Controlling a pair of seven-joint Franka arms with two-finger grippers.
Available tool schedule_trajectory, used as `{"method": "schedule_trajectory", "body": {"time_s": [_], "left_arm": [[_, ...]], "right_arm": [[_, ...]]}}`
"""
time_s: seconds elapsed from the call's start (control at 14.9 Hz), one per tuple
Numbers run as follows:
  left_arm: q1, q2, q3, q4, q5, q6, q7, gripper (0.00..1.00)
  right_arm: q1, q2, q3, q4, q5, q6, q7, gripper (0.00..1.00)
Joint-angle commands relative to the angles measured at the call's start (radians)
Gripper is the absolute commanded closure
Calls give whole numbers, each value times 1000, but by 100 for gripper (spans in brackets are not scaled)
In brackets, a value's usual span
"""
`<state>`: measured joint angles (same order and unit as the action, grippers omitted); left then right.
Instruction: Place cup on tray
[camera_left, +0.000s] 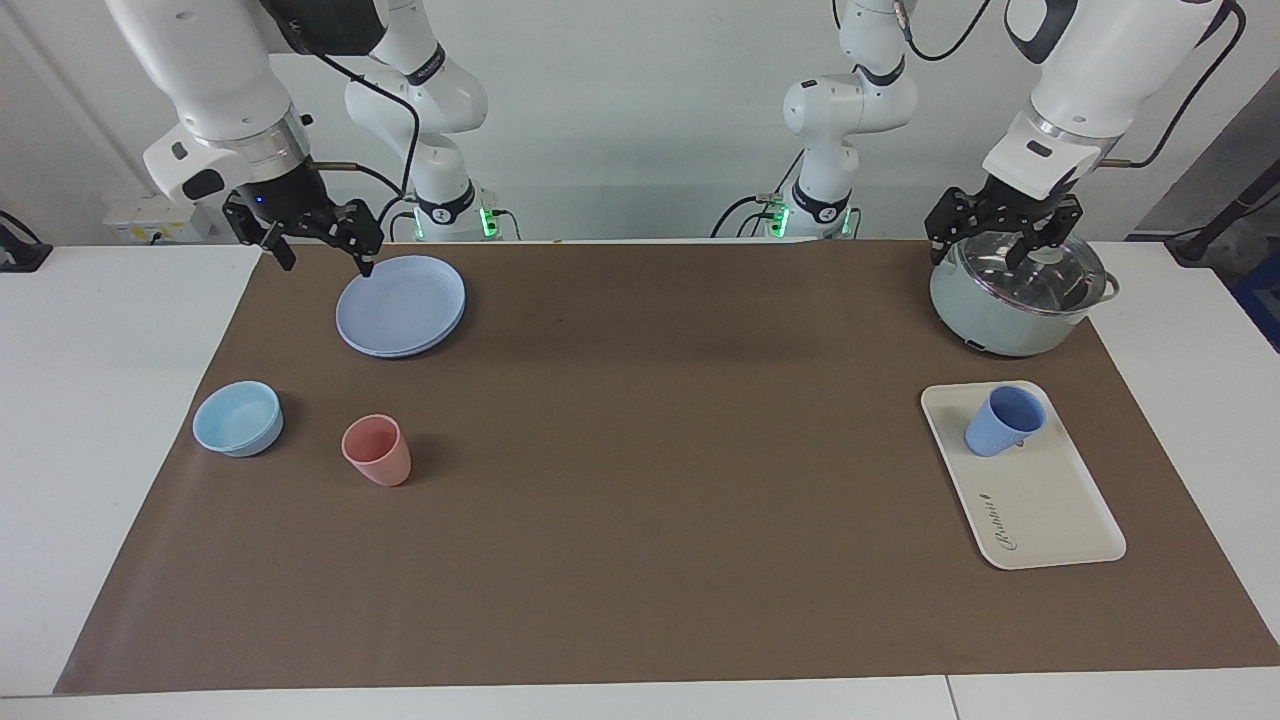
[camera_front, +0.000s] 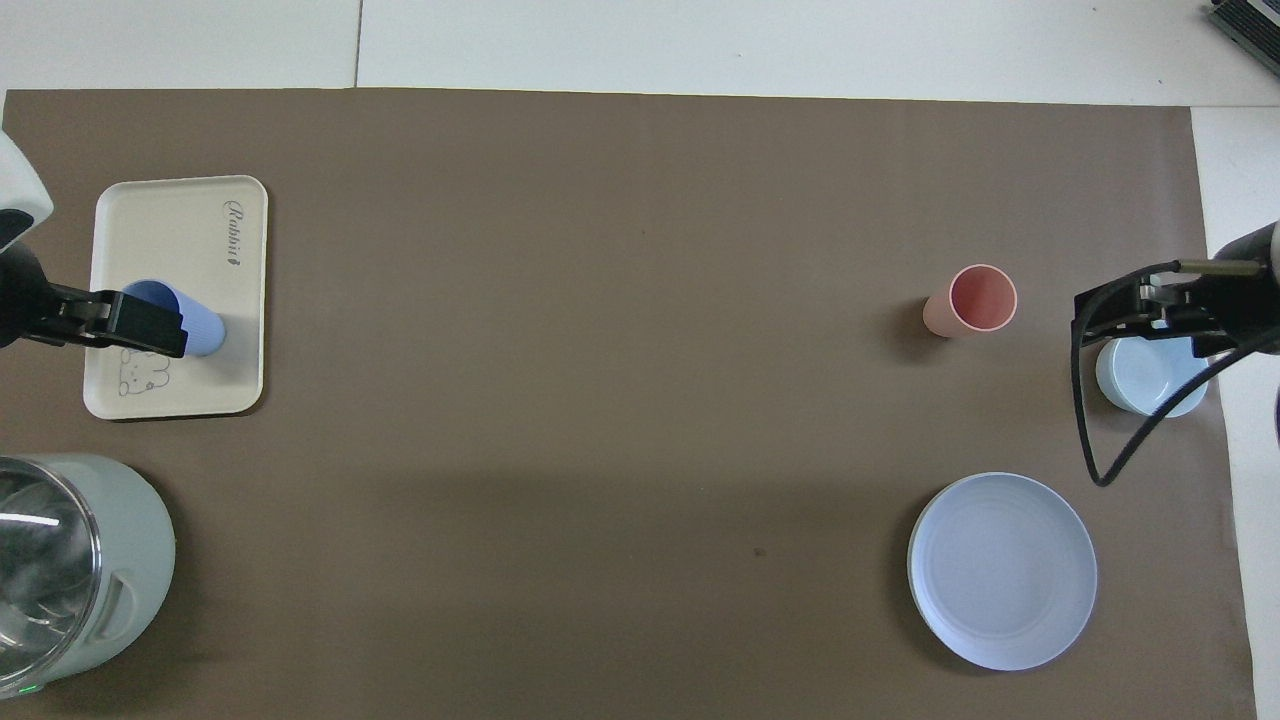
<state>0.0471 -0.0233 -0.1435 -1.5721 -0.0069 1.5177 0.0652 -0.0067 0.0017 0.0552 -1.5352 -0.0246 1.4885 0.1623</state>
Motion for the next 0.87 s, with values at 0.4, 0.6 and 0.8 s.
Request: {"method": "schedule_trajectory", "body": {"time_s": [0.4, 0.6, 0.8], "left_arm": [[13, -12, 4, -20, 2, 12, 5, 0], [11, -12, 4, -20, 1, 12, 5, 0], [13, -12, 4, -20, 1, 12, 5, 0]], "right_arm": [[-22, -11, 5, 6, -6, -19, -9, 0], [-15, -11, 6, 6, -8, -17, -6, 0], [-12, -11, 6, 6, -8, -17, -7, 0]]}}
